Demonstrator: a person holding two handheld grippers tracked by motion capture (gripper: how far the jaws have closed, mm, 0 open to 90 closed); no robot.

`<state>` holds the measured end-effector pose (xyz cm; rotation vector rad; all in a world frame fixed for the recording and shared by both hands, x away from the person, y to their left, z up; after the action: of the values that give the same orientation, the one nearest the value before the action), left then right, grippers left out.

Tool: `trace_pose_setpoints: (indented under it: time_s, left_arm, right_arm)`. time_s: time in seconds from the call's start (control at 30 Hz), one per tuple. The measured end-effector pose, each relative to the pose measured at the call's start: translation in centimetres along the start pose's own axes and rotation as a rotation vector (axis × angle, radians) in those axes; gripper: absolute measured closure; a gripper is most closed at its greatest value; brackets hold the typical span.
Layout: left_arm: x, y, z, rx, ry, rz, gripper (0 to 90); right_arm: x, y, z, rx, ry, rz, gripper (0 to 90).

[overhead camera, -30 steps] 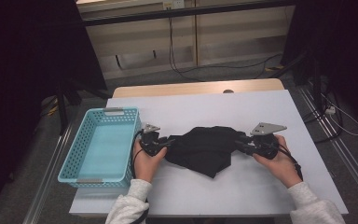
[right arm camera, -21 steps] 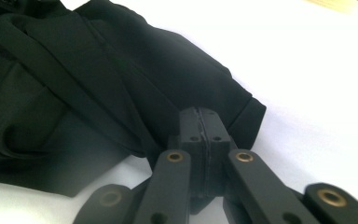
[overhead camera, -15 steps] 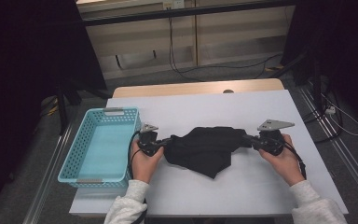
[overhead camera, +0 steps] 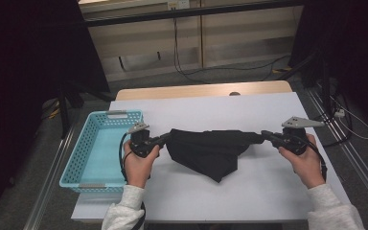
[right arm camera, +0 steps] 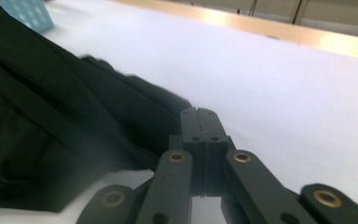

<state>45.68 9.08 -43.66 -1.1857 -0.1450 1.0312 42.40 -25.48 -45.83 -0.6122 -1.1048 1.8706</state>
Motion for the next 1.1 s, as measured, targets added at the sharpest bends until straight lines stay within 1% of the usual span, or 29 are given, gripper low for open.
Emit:
trace_pose_setpoints:
  time_s: [0.03,0.07,0.1,0.13,0.17,0.2,0.23,0.27,0.33,0.37,0.4,0.47,0.5,0.53,0.57,0.6,0.63,0.67,0.73,0.77,0.8,0.83,0.87,0.93,0.97,1.0,1.03,1.07,1.1]
  left_arm:
    - [0.1,-0.2,0.2,-0.002,-0.005,-0.01,87.4]
    - [0.2,-0.2,0.3,-0.003,-0.01,-0.008,87.4]
    - [0.4,-0.1,0.3,-0.004,-0.015,-0.006,87.4]
    - [0.8,0.0,0.3,-0.002,-0.028,-0.001,87.4]
    - [1.2,0.3,0.2,0.008,-0.042,0.007,87.4]
    - [1.5,0.5,0.1,0.014,-0.055,0.011,87.4]
    - [1.8,0.6,0.1,0.018,-0.063,0.013,87.4]
    - [2.0,0.8,0.1,0.023,-0.071,0.021,87.4]
    - [2.3,1.0,0.1,0.032,-0.086,0.014,87.3]
    - [2.5,1.0,0.1,0.034,-0.097,0.015,87.4]
    - [2.6,1.1,0.1,0.04,-0.104,0.012,87.4]
    - [2.8,1.2,0.2,0.043,-0.106,0.017,87.4]
    - [2.8,1.2,0.3,0.041,-0.108,0.022,87.4]
    - [2.9,1.1,0.4,0.037,-0.108,0.021,87.4]
    - [2.9,1.1,0.5,0.036,-0.11,0.02,87.4]
    - [3.0,1.0,0.6,0.032,-0.113,0.019,87.4]
    - [3.0,0.9,0.7,0.029,-0.117,0.018,87.4]
    - [3.1,0.9,0.8,0.027,-0.117,0.02,87.4]
    - [3.1,0.8,0.8,0.019,-0.118,0.029,87.4]
    - [3.2,0.7,0.9,0.018,-0.119,0.031,87.3]
    - [3.3,0.8,0.9,0.02,-0.12,0.031,87.3]
    - [3.3,0.7,0.9,0.02,-0.12,0.03,87.4]
    - [3.3,0.7,0.9,0.016,-0.12,0.031,87.3]
    - [3.2,0.7,0.9,0.019,-0.118,0.029,87.3]
    - [3.1,0.7,0.9,0.017,-0.118,0.029,87.3]
    - [3.1,0.7,0.8,0.018,-0.115,0.029,87.3]
    - [3.1,0.7,0.8,0.019,-0.114,0.028,87.3]
    - [3.1,0.8,0.8,0.022,-0.113,0.025,87.4]
    - [3.1,0.8,0.7,0.023,-0.114,0.025,87.3]
  right_arm:
    - [0.1,-0.3,0.1,-0.018,-0.013,-0.014,90.0]
    - [0.2,-0.4,0.1,-0.03,-0.035,-0.033,90.0]
    - [0.4,-0.5,-0.1,-0.035,-0.046,-0.039,90.0]
    - [0.6,-0.4,-0.4,-0.032,-0.044,-0.026,90.0]
    - [0.9,-0.2,-0.8,-0.021,-0.053,-0.019,90.0]
    - [1.3,-0.1,-1.3,-0.024,-0.068,-0.017,90.0]
    - [1.5,0.0,-1.7,-0.025,-0.071,-0.013,90.0]
    - [1.8,0.2,-2.2,-0.012,-0.074,-0.009,90.0]
    - [2.1,0.2,-2.8,-0.012,-0.084,0.001,89.2]
    - [2.3,0.4,-3.1,-0.004,-0.088,0.003,86.6]
    - [2.3,0.5,-3.2,0.004,-0.091,0.004,81.6]
    - [2.3,0.8,-3.3,0.019,-0.081,0.008,76.2]
    - [2.3,1.0,-3.3,0.032,-0.082,-0.004,71.5]
    - [2.1,1.0,-3.1,0.028,-0.078,-0.001,71.6]
    - [2.0,1.0,-2.9,0.021,-0.071,0.006,69.5]
    - [1.7,1.1,-2.7,0.028,-0.062,0.002,64.3]
    - [1.4,1.2,-2.4,0.026,-0.05,-0.004,63.3]
    - [1.1,1.2,-2.1,0.027,-0.047,0.003,63.4]
    - [0.4,1.4,-1.5,0.025,-0.02,0.017,60.8]
    - [0.3,1.6,-1.3,0.022,-0.02,0.02,59.9]
    - [0.3,1.9,-1.3,0.032,-0.026,0.024,58.0]
    - [0.2,2.1,-1.4,0.045,-0.018,0.029,56.3]
    - [0.3,2.4,-1.6,0.058,-0.014,0.047,55.2]
    - [0.8,2.8,-2.2,0.089,-0.02,0.092,52.5]
    - [1.2,3.0,-2.5,0.104,-0.023,0.12,50.7]
    - [1.5,3.1,-2.8,0.115,-0.021,0.16,49.1]
    - [1.9,3.1,-3.1,0.115,-0.025,0.191,47.0]
    - [2.3,3.0,-3.4,0.116,-0.038,0.207,45.4]
    - [2.6,3.1,-3.7,0.12,-0.034,0.227,42.9]
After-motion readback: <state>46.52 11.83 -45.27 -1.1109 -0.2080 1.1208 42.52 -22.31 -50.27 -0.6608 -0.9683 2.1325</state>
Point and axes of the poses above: each handheld gripper's, and its own axes: z roughly backward along the jaws, y roughly out of its underside, x roughly to its left, the point moved 9 cm from there along -z, roughly forward along the jaws, and after that the axes turned 5 degrees about z, right-handed, at the moved point
